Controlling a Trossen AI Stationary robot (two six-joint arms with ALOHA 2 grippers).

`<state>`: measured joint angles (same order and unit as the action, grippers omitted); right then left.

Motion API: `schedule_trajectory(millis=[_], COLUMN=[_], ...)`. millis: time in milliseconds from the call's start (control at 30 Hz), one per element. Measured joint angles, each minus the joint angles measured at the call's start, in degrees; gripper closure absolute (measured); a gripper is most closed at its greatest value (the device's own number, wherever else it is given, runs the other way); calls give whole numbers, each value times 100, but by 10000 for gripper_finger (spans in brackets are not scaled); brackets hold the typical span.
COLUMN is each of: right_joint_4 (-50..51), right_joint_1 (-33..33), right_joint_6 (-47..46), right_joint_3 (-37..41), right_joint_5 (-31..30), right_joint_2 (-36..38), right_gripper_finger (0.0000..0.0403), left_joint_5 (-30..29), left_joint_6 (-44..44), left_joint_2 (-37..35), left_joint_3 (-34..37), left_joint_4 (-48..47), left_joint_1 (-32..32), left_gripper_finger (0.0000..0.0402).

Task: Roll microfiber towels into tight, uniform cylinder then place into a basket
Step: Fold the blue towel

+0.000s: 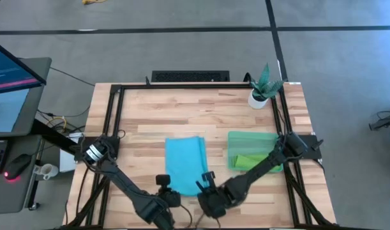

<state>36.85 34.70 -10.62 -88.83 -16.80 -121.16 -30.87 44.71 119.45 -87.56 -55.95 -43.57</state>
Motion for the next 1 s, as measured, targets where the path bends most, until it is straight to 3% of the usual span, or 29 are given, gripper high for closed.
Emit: schedule_trajectory(millis=[233, 500, 667, 833, 1000], right_joint_4=[658, 1188, 1791, 1826, 1756], right_joint_1=[522, 902, 668, 187, -206], right_joint_6=[-431, -441, -450, -684, -1003], right_joint_3=[-740, -1405, -1430, -1250, -833], right_joint_5=[-264, -1267, -2075, -2088, -2087], right_joint_2=[23, 28, 30, 2, -5], right_gripper_finger=[400, 397, 400, 398, 401], left_joint_5=[-127, -548, -610, -602, -331], left_joint_6=[617, 909, 1528, 2447, 2680], left_joint_2=[-15, -26, -26, -34, -34], left_joint_3=[-908, -1399, -1399, -1333, -910], left_joint_4=[-699, -1224, -1928, -2730, -2436], left_joint_1=[-397, -635, -475, -251, 84], left_gripper_finger=[401, 401, 401, 401, 401])
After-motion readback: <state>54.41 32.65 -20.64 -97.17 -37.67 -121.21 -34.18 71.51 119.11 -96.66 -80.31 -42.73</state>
